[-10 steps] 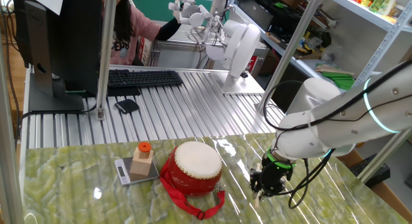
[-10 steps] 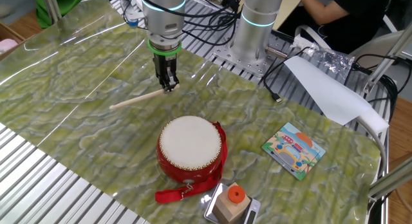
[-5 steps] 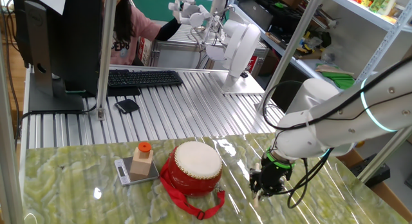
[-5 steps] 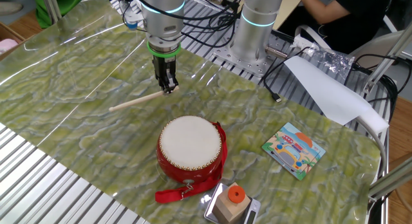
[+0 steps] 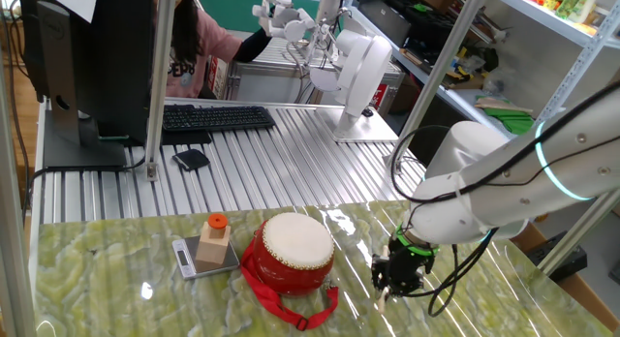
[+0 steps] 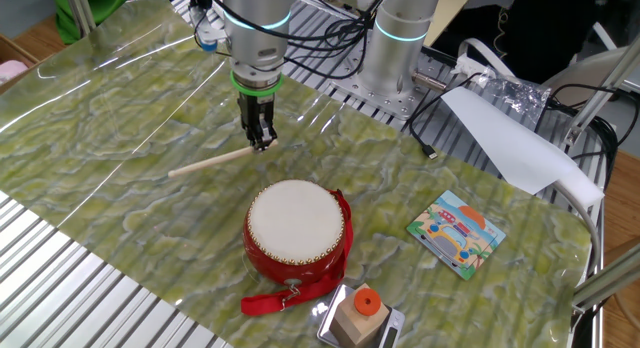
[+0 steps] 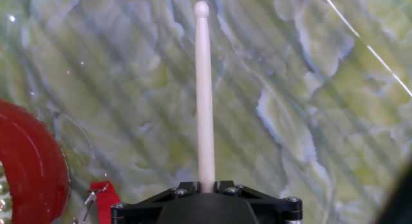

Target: Play the drum

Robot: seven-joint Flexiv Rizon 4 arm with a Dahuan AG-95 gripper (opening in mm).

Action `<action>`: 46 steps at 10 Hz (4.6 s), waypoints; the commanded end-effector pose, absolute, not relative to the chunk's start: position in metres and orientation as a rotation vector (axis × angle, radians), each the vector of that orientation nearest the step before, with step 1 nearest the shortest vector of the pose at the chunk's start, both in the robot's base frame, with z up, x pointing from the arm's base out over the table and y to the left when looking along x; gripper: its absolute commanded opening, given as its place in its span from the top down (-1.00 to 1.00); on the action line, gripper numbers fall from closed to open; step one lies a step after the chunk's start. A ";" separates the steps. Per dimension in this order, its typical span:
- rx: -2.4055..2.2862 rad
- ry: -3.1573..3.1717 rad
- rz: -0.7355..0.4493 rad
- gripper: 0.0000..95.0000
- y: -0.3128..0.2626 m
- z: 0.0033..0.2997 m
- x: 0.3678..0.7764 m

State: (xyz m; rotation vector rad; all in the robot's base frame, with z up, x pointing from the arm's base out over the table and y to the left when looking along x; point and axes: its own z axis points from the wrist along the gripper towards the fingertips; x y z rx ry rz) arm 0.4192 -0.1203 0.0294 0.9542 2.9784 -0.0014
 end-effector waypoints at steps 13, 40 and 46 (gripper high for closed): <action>0.975 2.939 0.009 1.00 -0.116 0.014 0.426; 0.583 3.048 0.048 1.00 -0.123 0.047 0.410; 0.422 3.096 0.054 1.00 -0.086 0.081 0.409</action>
